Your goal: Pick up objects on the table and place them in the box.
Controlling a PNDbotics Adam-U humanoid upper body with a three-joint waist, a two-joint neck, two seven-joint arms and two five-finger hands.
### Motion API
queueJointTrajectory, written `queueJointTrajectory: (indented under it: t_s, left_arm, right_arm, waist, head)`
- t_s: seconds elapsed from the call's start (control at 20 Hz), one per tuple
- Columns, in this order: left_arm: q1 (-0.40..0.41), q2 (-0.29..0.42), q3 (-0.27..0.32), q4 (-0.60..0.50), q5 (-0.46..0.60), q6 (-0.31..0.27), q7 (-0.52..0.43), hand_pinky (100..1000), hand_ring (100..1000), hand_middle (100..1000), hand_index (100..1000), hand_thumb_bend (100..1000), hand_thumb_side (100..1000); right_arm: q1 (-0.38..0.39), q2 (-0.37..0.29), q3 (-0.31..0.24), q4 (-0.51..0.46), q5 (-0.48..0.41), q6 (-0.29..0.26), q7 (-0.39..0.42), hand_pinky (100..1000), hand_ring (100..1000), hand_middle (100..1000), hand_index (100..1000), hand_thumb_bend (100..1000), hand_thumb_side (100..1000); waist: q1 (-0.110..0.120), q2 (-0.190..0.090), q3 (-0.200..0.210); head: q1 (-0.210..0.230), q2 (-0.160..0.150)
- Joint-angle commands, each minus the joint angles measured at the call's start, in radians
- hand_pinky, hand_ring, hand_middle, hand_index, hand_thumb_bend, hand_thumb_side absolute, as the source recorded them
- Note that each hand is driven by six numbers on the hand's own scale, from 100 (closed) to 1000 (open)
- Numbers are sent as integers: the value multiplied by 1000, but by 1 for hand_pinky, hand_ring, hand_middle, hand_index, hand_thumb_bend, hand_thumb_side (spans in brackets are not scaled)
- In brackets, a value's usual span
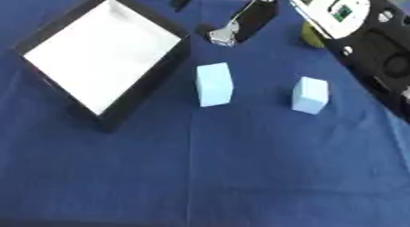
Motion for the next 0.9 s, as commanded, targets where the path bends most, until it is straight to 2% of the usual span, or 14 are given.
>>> queueJointTrajectory:
  t_s: [0.05,0.15,0.25,0.35,0.5,0.7,0.9]
  left_arm:
    - [-1,42,0,-8,1,-1,-7,565,770,772,770,100,636]
    - [3,45,-1,-7,1,0,-8,565,769,770,769,100,636]
    - [6,46,-1,-7,1,2,-9,564,768,769,768,100,637]
    - [8,47,-3,-7,0,5,-10,564,768,768,767,100,638]
    - [12,48,-3,-7,-3,7,-13,564,766,765,764,100,637]
    - [16,50,-2,-6,-6,8,-14,562,763,761,760,100,638]
    - [17,48,-2,-7,-7,12,-17,561,760,756,754,100,639]
  right_arm:
    - [-9,-38,9,-55,-11,-191,215,1000,889,805,906,173,499]
    - [3,-40,9,-74,-7,-181,215,1000,890,803,907,272,523]
    - [23,-43,5,-84,2,-168,215,1000,893,799,907,328,539]
    - [50,-44,1,-86,20,-158,215,1000,895,792,903,452,590]
    - [80,-43,-8,-83,49,-144,215,1000,905,793,905,410,723]
    - [102,-35,-29,-69,88,-129,215,1000,917,803,913,345,702]
    - [119,-29,-55,-46,105,-112,215,1000,918,801,919,345,702]
  waist:
    - [-3,-42,-1]
    - [-7,-48,-3]
    - [-11,-52,-6]
    - [-14,-56,-8]
    - [-17,-57,-10]
    - [-20,-55,-13]
    - [-22,-53,-17]
  head:
    - [2,-1]
    - [2,-1]
    - [2,-1]
    - [2,-1]
    - [6,-1]
    - [9,-1]
    - [10,-1]
